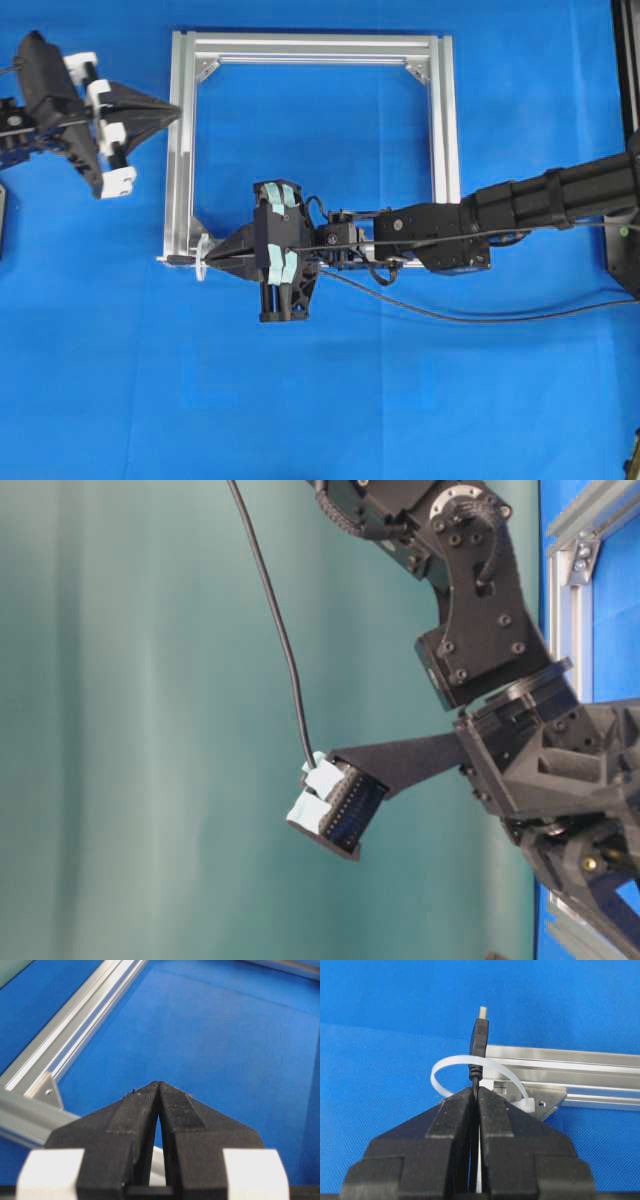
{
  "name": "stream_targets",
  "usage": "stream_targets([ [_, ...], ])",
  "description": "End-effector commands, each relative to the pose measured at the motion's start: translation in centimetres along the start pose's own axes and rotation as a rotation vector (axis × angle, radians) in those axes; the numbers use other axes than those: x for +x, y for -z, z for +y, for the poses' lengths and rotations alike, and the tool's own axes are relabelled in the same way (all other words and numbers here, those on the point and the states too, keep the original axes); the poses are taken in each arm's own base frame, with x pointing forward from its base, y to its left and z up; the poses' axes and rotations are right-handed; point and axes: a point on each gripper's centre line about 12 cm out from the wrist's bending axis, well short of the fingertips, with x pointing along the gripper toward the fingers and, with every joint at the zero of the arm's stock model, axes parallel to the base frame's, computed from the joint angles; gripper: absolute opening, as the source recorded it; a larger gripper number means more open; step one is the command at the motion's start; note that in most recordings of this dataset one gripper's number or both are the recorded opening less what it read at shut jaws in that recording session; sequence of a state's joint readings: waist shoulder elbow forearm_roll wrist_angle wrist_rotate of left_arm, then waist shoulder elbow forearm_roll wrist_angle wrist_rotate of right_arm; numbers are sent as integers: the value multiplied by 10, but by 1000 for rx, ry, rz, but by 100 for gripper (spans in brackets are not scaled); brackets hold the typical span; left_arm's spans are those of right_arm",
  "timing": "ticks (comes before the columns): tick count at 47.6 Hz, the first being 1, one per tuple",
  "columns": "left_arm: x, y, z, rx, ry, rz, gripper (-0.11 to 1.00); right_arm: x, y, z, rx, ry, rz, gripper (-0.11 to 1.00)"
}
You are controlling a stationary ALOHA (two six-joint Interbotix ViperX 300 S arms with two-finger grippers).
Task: Insert the wire through the string loop located on the left side.
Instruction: 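Move the open left gripper to the plug emerging past the loop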
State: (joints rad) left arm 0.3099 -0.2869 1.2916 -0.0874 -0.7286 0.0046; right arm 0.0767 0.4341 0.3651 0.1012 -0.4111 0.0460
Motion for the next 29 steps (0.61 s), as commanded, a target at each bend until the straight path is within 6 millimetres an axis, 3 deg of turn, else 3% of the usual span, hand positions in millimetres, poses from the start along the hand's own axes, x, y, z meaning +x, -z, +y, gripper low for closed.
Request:
stream_targets([
  [1, -7, -3, 3, -2, -9, -19, 0, -1, -18, 1, 6, -2, -44, -4],
  [15, -6, 3, 2, -11, -4, 63, 0, -2, -18, 2, 5, -4, -44, -4],
  [29, -20, 6, -55, 57, 233, 62, 0, -1, -18, 2, 5, -4, -44, -4],
])
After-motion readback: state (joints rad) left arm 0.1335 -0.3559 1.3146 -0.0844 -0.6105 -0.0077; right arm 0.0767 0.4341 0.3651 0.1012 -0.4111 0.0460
